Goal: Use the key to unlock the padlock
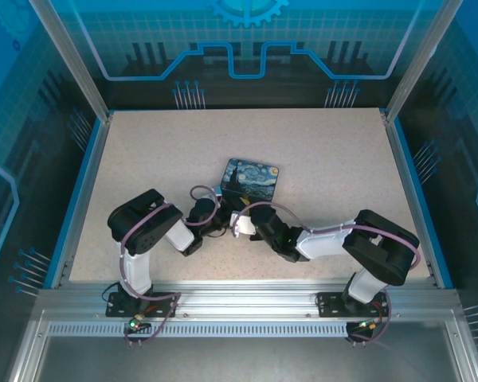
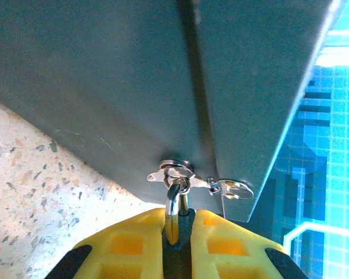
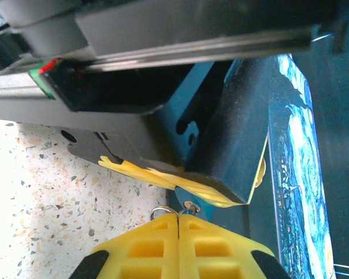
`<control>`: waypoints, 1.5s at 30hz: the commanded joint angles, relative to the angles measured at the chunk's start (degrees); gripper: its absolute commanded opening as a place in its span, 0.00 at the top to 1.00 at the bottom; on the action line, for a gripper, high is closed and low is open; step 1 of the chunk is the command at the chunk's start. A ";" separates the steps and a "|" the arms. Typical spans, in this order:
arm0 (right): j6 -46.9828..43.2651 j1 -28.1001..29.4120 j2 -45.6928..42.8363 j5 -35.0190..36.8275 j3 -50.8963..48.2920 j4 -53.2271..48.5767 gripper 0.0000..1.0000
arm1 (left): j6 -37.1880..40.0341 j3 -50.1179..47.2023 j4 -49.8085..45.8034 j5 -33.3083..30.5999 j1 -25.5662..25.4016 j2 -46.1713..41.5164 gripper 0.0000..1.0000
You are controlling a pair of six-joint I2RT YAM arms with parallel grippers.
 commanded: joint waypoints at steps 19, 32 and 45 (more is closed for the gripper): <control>16.81 -4.35 -5.85 -3.96 1.28 2.74 1.00 | -0.83 0.43 1.57 0.37 -0.04 -3.69 1.00; 32.55 -9.59 -4.55 -13.10 -3.16 10.91 1.00 | -0.86 0.35 1.54 0.28 -0.18 -3.78 1.00; 35.06 -10.62 -4.96 -15.01 -3.87 10.00 1.00 | -0.58 0.64 1.21 0.10 -0.51 -2.92 1.00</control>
